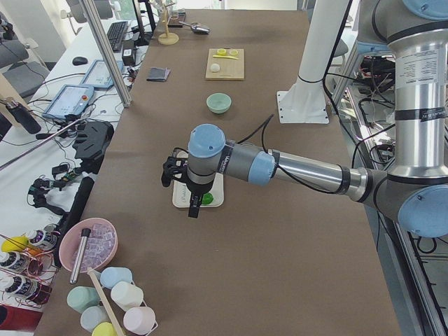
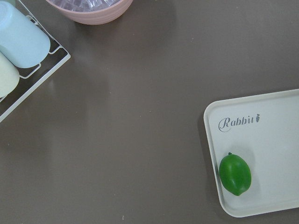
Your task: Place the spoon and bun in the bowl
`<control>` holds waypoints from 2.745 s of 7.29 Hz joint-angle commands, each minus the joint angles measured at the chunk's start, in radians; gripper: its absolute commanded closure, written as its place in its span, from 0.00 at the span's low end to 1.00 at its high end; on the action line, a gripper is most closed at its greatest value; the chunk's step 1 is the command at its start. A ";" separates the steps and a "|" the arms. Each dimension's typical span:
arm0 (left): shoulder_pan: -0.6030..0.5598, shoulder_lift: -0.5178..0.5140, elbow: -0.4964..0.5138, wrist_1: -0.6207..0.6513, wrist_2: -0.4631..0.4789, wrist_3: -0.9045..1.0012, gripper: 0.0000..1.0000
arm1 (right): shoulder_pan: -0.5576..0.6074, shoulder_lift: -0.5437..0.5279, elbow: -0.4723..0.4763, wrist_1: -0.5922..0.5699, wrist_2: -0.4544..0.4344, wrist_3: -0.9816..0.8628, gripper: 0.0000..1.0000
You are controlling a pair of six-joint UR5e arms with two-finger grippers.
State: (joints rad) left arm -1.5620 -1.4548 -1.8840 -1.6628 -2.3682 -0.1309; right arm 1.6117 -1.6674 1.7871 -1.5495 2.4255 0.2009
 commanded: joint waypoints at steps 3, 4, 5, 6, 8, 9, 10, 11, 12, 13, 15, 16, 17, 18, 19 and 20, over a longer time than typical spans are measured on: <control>0.003 0.008 0.036 -0.014 -0.008 0.002 0.02 | -0.004 -0.018 -0.006 0.052 0.007 0.014 0.00; 0.003 0.001 0.040 -0.015 -0.006 -0.004 0.02 | -0.004 -0.018 -0.009 0.054 0.026 0.052 0.00; 0.003 0.007 0.022 -0.017 -0.006 0.000 0.02 | -0.004 -0.018 -0.008 0.057 0.043 0.040 0.00; 0.003 0.014 0.002 -0.035 -0.008 -0.006 0.02 | -0.007 -0.015 0.000 0.057 0.044 0.034 0.00; 0.003 0.013 -0.003 -0.035 -0.006 -0.007 0.02 | -0.012 -0.017 -0.002 0.055 0.029 -0.094 0.00; 0.003 0.014 -0.004 -0.035 -0.008 -0.007 0.02 | -0.012 -0.026 -0.002 0.060 0.038 -0.098 0.00; 0.003 0.011 -0.003 -0.035 -0.008 -0.009 0.02 | -0.010 -0.043 0.003 0.065 0.043 -0.100 0.00; 0.003 0.011 -0.003 -0.038 -0.010 -0.007 0.02 | -0.012 -0.048 -0.008 0.104 0.046 -0.095 0.00; 0.003 0.016 -0.010 -0.049 -0.031 -0.006 0.02 | -0.013 -0.067 -0.002 0.150 0.056 -0.095 0.00; 0.005 0.014 -0.004 -0.055 -0.037 -0.007 0.02 | -0.018 -0.074 -0.005 0.193 0.090 -0.094 0.00; 0.007 0.014 0.002 -0.057 -0.037 -0.007 0.03 | -0.057 -0.083 -0.002 0.207 0.098 -0.083 0.00; 0.007 0.013 -0.004 -0.058 -0.037 -0.007 0.03 | -0.067 -0.080 0.011 0.209 0.104 -0.083 0.00; 0.011 0.005 -0.006 -0.061 -0.039 -0.003 0.03 | -0.081 -0.080 0.023 0.209 0.106 -0.071 0.00; 0.031 0.001 -0.004 -0.058 -0.069 -0.009 0.03 | -0.149 -0.072 0.062 0.210 0.098 0.013 0.00; 0.043 -0.013 -0.003 -0.058 -0.069 -0.024 0.03 | -0.235 -0.024 0.108 0.212 0.083 0.198 0.00; 0.084 -0.060 -0.003 -0.066 -0.062 -0.167 0.03 | -0.325 0.022 0.141 0.238 0.034 0.347 0.01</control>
State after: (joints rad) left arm -1.5153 -1.4741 -1.8875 -1.7231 -2.4317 -0.1847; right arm 1.3924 -1.6968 1.8827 -1.3322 2.5024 0.3633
